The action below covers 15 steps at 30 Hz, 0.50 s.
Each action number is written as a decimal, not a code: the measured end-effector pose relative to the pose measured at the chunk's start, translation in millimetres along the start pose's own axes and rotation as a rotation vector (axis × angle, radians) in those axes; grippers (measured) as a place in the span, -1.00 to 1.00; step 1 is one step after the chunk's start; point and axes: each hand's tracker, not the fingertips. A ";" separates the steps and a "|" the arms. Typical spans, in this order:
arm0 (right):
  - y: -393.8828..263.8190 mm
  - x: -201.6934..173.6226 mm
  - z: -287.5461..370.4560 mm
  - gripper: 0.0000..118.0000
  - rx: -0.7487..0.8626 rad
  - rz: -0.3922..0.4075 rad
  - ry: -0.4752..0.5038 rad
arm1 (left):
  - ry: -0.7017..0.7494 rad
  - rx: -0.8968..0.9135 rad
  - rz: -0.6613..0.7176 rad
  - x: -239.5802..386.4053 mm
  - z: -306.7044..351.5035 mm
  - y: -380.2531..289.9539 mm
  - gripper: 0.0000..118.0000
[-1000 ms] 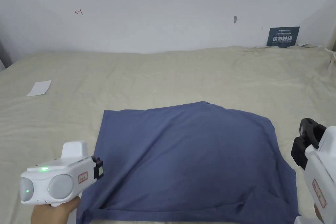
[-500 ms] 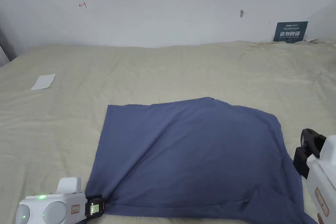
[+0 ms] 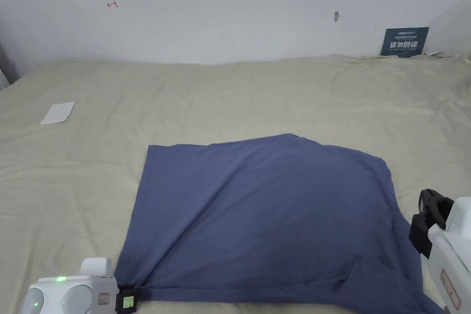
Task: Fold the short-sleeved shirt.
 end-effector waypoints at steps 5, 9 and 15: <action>-2.9 7.1 1.2 -1.00 -0.018 -0.005 -0.009 | 0.019 0.002 -0.077 13.2 4.5 1.9 -0.65; -9.5 17.4 -1.0 -0.99 -0.098 -0.045 0.003 | -0.026 0.023 -0.079 20.0 12.5 4.4 -0.94; -46.0 34.4 -21.7 -0.99 -0.412 -0.096 0.052 | -0.050 0.102 -0.054 15.1 35.3 11.4 -0.94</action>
